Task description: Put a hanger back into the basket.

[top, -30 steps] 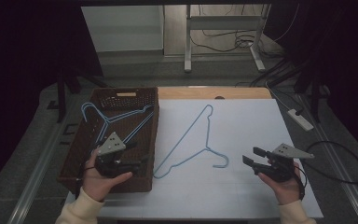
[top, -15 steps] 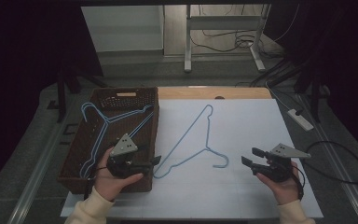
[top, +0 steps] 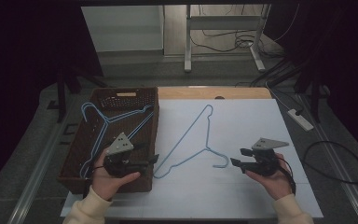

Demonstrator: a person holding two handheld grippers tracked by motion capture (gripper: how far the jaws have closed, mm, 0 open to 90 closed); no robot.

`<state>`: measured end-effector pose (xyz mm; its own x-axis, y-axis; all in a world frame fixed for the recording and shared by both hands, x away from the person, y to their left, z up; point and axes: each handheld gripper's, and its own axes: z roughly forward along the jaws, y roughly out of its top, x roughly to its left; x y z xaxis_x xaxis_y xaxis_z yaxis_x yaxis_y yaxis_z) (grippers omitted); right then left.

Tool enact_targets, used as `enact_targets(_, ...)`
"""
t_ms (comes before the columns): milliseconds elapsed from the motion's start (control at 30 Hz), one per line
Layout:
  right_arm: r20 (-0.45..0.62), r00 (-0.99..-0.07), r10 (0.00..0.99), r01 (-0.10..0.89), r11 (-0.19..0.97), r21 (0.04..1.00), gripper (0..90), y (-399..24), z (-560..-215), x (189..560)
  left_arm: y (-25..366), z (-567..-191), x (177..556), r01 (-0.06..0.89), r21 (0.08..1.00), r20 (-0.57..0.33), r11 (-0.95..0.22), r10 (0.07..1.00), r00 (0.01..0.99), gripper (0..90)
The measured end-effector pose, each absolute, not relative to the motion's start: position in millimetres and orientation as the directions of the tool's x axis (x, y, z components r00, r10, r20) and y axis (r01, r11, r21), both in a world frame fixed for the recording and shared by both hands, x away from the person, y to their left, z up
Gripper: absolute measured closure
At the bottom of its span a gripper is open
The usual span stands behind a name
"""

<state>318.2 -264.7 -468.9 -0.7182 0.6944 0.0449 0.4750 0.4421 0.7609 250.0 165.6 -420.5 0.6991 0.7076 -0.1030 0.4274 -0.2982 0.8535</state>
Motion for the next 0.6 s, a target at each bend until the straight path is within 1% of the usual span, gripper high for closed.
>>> enact_targets(33, 0.038, -0.721, 0.692, 0.482, 0.461, 0.745, 46.1, -260, -470, 322, 165, -421, 250, 0.426, 0.853, -0.102, -0.299, 0.707, 0.700, 32.0)
enact_targets(133, 0.058, -0.730, 0.681, 0.526, 0.506, 0.683, 59.1, -246, -476, 334, 165, -421, 250, 0.426, 0.852, -0.101, -0.304, 0.704, 0.703, 32.0)
enact_targets(167, 0.056, -0.730, 0.681, 0.540, 0.525, 0.657, 65.3, -240, -479, 339, 165, -422, 250, 0.427, 0.851, -0.102, -0.305, 0.703, 0.704, 31.9)
enact_targets(333, 0.031, -0.734, 0.678, 0.569, 0.590, 0.572, 87.2, -221, -487, 355, 165, -423, 250, 0.430, 0.848, -0.102, -0.309, 0.702, 0.705, 31.9)
enact_targets(367, 0.029, -0.735, 0.677, 0.578, 0.604, 0.549, 89.7, -217, -489, 358, 165, -423, 250, 0.430, 0.848, -0.102, -0.309, 0.702, 0.705, 31.9)
enact_targets(600, -0.004, -0.735, 0.678, 0.601, 0.653, 0.460, 89.9, -211, -499, 364, 164, -424, 251, 0.433, 0.845, -0.102, -0.314, 0.700, 0.707, 32.0)
